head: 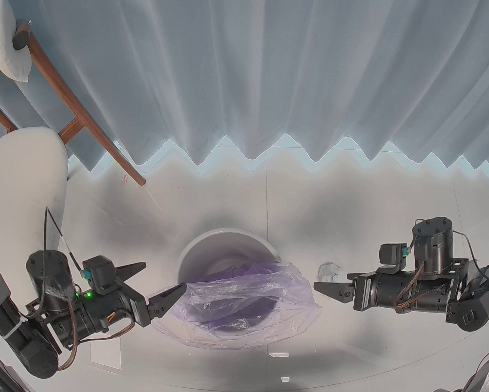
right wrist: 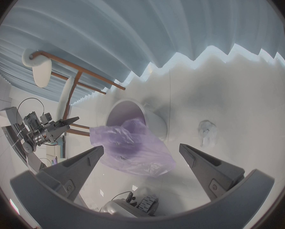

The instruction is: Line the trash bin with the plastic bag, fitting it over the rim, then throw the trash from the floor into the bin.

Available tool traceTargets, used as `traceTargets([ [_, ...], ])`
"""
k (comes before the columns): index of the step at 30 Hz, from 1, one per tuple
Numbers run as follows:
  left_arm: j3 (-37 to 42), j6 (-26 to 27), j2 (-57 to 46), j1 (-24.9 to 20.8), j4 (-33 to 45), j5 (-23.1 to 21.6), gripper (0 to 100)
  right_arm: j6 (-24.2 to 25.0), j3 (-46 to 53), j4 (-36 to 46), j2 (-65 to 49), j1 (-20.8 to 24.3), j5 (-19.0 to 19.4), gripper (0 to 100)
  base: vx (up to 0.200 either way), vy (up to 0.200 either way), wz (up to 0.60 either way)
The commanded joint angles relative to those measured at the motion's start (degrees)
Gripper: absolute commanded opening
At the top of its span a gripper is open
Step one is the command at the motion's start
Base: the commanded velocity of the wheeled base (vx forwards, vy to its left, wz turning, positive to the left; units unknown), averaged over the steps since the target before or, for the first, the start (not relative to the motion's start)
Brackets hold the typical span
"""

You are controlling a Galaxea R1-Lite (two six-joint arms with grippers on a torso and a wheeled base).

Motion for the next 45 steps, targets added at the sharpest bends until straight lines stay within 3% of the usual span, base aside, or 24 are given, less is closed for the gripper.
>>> traceTargets([
  [1, -15.4, 0.05, -7.84, -3.96, 15.94, -1.13, 100, 0.52, -2.98, -0.05, -2.27, -1.09, 0.34, 100, 0.0, 0.0, 0.0],
  [5, -22.17, 0.4, -14.69, -4.93, 33.96, -1.57, 100, -0.01, -3.86, 0.04, -2.36, -1.79, 0.34, 100, 0.0, 0.0, 0.0],
  [8, -23.23, 2.42, -16.71, -4.58, 40.55, -1.84, 100, -2.65, -3.25, -0.05, -2.01, -1.97, -0.01, 100, 0.0, 0.0, 0.0],
  [11, -22.7, 9.19, -16.45, -4.22, 41.69, -2.36, 100, -7.92, -2.54, -0.67, -0.52, -2.5, -0.36, 100, 0.0, 0.0, 0.0],
  [16, -22.96, 15.96, -14.43, -4.14, 43.71, -4.65, 100, -8.62, -3.51, -0.75, 1.24, -1.97, -2.12, 100, 0.0, 0.0, 0.0],
  [22, -22.61, 30.46, -6.43, -0.88, 44.5, -7.46, 100, -10.64, -4.21, -1.11, 4.49, -2.23, -2.3, 100, 0.0, 0.0, 0.0],
  [24, -22.7, 31.95, -4.85, -0.53, 43.89, -10.36, 100, -10.91, -3.42, -1.28, 5.02, -1.97, -2.3, 100, 0.0, 0.0, 0.0],
  [31, -24.02, 33.89, 1.65, 0.17, 42.48, -12.38, 100, -12.49, -0.7, -6.64, 6.52, -1.53, -1.77, 100, 0.0, 0.0, 0.0],
  [45, -24.9, 34.06, 8.77, 0.43, 39.76, -13.0, 100, -15.74, 8.0, -23.52, 13.02, 4.89, -1.51, 100, 0.0, 0.0, 0.0],
])
